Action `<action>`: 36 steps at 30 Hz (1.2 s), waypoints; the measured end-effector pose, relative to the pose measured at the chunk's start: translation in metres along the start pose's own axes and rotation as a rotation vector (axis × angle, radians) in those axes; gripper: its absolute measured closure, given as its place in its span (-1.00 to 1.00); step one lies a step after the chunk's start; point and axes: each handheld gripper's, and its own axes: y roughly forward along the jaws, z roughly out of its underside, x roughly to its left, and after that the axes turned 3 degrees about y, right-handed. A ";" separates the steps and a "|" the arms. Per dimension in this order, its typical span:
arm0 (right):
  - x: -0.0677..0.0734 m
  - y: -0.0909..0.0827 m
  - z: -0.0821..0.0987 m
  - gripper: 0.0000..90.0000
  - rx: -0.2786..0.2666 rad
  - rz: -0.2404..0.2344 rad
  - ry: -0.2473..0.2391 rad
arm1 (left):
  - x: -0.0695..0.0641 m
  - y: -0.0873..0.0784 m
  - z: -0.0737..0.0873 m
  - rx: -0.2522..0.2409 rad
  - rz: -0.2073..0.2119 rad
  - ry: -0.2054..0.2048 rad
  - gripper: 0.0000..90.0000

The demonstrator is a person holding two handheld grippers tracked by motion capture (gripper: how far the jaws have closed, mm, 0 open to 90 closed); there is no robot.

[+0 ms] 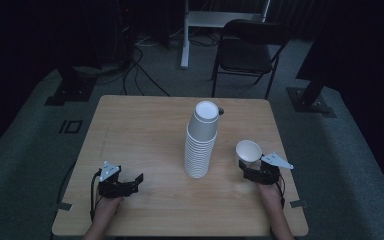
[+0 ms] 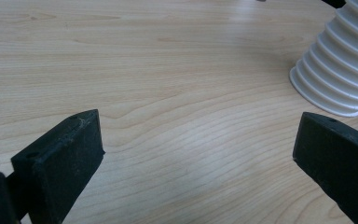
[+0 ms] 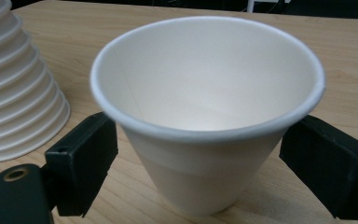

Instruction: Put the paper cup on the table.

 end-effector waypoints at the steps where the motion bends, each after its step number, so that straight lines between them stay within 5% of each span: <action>1: 0.000 -0.001 0.000 -0.77 0.001 -0.004 -0.001 | 0.000 0.000 0.000 0.001 -0.002 0.002 -0.96; 36: -0.003 -0.055 0.025 -0.78 -0.005 0.014 -0.015 | 0.007 -0.006 0.004 -0.007 -0.075 0.041 -0.96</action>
